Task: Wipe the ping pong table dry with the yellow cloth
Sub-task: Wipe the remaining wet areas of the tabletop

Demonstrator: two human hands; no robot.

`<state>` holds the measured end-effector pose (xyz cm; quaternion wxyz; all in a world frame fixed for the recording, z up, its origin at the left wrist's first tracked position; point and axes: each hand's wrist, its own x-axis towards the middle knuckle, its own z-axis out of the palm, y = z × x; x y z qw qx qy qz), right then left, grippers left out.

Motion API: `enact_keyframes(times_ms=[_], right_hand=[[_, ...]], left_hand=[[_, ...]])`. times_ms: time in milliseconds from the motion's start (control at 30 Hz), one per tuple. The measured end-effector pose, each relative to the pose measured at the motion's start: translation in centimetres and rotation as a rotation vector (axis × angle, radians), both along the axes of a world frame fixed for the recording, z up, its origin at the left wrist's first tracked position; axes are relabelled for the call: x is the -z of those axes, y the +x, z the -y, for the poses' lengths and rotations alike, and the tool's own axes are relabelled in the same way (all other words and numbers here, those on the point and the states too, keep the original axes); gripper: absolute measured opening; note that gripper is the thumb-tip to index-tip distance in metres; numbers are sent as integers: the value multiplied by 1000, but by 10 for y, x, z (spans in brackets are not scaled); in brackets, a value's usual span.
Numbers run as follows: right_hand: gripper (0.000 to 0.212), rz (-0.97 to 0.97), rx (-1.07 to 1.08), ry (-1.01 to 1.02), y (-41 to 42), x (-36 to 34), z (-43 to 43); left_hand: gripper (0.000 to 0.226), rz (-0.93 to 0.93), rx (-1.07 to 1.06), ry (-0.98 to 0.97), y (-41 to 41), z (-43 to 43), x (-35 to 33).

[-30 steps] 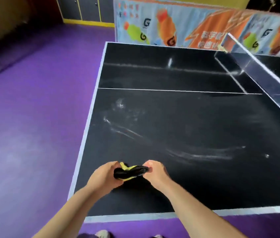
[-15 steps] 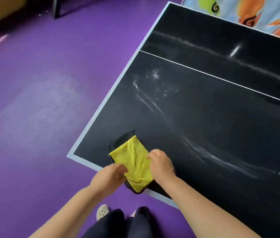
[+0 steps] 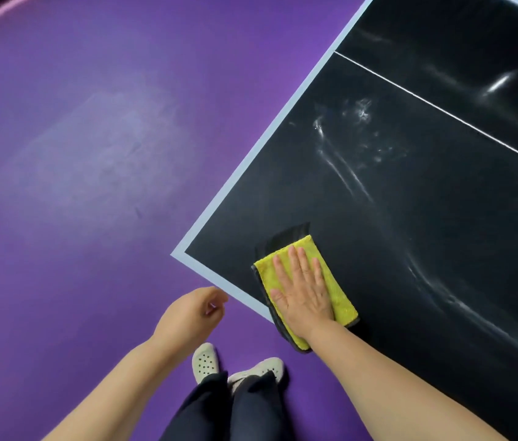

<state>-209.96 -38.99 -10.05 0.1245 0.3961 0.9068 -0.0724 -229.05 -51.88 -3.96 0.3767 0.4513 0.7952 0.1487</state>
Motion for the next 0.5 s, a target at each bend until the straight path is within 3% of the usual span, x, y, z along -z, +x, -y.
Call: enact_keyframes(times_ms=[367,500], right_hand=[[75,126,-405,-120,-148,-38,29],[71,75,-479,-113,-162,-33,12]], left_hand=[[20,-12,-198,2,-92,37,-42],[20,-23,-262,-8,-110,35,-39]])
